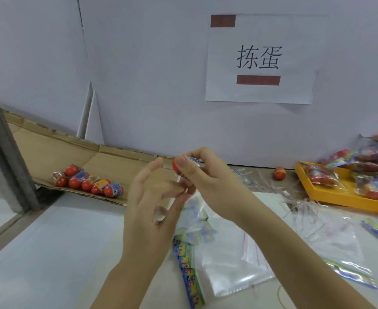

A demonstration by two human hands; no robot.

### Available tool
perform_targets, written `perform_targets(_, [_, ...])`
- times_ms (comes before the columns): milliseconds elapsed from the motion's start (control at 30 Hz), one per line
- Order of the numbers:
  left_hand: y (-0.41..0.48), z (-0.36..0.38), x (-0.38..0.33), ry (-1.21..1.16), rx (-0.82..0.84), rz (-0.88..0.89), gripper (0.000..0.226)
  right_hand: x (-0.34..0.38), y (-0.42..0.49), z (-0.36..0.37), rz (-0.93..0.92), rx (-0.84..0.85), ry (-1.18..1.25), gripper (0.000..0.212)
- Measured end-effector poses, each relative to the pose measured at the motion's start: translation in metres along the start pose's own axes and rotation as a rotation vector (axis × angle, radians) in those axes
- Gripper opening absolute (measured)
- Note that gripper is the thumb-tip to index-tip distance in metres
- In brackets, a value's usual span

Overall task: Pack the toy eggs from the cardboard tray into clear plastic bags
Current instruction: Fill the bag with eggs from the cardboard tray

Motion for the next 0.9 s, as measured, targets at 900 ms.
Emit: perform_targets(900, [0.002,-0.002,0.0,-0.104,0.017,-0.093,0.014,0.025,-0.004,-0.009,0.005,0.182,-0.318,0.021])
Point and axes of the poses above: each hand's wrist, its own y-axis towards the middle knuckle, its own z-axis out of the palm, x = y × z, the point moved 6 cm from there along y, towards the middle knuckle, and after that the axes turned 15 degrees about -z, right-handed, at the moved point
